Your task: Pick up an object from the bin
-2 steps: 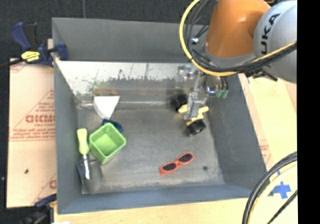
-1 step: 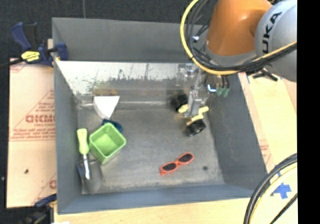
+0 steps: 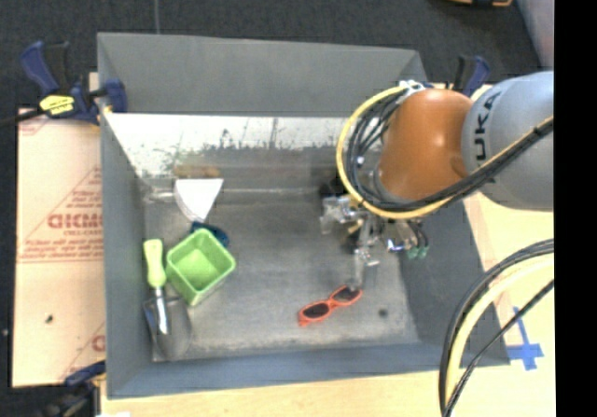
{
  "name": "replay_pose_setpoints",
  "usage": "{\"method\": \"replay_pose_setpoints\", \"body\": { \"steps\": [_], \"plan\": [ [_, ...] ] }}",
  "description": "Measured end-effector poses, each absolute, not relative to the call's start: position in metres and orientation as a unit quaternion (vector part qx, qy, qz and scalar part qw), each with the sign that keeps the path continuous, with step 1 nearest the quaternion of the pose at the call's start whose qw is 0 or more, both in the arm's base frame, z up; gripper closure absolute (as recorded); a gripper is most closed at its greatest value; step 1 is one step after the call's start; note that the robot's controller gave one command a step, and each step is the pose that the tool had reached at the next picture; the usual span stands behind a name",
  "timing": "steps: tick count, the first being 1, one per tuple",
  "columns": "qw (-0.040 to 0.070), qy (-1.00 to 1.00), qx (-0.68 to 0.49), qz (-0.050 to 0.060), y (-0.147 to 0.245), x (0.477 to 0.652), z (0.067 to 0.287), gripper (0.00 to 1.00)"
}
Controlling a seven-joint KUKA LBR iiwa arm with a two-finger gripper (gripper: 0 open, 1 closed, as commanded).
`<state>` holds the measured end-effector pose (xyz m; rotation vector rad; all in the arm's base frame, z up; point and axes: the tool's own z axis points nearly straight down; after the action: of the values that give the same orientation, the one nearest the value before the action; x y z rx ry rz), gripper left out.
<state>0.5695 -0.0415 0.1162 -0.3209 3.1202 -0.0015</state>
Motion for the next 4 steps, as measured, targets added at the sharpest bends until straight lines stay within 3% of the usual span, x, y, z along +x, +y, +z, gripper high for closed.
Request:
{"method": "replay_pose_setpoints", "body": {
  "steps": [1, 2, 3, 4],
  "plan": [
    [0.009, 0.997, -0.083, 0.000, -0.045, 0.547, 0.162, 0.00],
    [0.000, 0.974, -0.229, 0.001, -0.003, 0.504, 0.105, 0.00],
    [0.008, 0.949, -0.316, -0.003, -0.029, 0.527, 0.070, 0.00],
    [0.004, 0.929, -0.369, -0.001, -0.003, 0.538, 0.071, 1.00]
  ]
}}
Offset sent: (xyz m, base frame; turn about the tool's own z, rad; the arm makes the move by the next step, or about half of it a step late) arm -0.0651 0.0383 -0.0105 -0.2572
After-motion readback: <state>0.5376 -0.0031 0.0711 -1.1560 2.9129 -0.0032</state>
